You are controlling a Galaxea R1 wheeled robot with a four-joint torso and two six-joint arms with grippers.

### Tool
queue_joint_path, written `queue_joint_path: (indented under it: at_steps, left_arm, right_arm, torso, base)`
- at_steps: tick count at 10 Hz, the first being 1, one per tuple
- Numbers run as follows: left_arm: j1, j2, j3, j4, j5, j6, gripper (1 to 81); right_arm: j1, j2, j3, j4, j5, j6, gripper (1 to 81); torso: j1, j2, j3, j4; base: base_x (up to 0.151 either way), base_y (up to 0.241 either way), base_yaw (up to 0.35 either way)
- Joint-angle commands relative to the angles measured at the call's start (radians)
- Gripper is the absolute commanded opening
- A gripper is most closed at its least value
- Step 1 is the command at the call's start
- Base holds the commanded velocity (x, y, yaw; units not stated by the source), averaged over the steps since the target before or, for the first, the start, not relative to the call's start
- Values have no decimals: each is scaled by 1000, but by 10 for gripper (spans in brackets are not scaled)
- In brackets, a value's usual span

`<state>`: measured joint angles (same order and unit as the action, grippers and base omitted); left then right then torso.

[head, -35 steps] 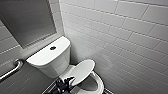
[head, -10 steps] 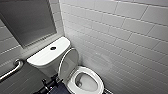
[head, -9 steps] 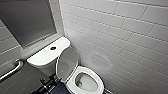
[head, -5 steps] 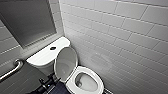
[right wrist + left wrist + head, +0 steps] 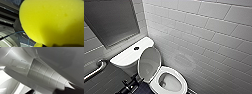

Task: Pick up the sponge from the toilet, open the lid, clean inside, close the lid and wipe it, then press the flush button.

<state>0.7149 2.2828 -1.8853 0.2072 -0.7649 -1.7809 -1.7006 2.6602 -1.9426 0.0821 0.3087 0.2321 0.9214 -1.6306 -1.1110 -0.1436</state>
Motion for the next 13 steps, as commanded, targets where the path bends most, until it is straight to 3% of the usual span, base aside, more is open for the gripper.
queue_joint_path:
  at_steps: [1,4,6,8,10,11,12,13]
  left_arm:
    - [13,-153,-129,159,125,186,811]
    - [96,-184,-158,208,79,173,811]
    - [146,-198,-137,347,45,164,811]
    - [188,-148,-130,680,59,114,811]
    - [224,-88,-155,1201,75,-4,811]
    - [261,-65,-169,1405,78,-35,811]
    - [318,-36,-191,1521,81,-38,811]
    - [383,6,-236,1567,102,-37,811]
  right_arm:
    - [-23,-20,38,-21,-80,-4,10]
    - [-23,-21,47,-22,-82,-4,10]
    - [-20,-20,53,-24,-82,-5,10]
    - [-18,-20,53,-24,-82,-5,10]
    - [-15,-24,53,-24,-79,-5,10]
    - [-14,-30,47,-31,-77,-13,10]
    - [-9,-39,44,-48,-77,-29,10]
    - [-5,-47,48,-73,-77,-49,10]
  torso:
    - [0,0,0,0]
    - [0,0,0,-1]
    - [0,0,0,0]
    - [0,0,0,0]
    - [0,0,0,0]
    - [0,0,0,0]
    - [0,0,0,0]
    - [0,0,0,0]
  base:
    - [0,0,0]
    - [0,0,0]
    - [0,0,0]
    - [0,0,0]
    - [0,0,0]
    - [0,0,0]
    - [0,0,0]
    - [0,0,0]
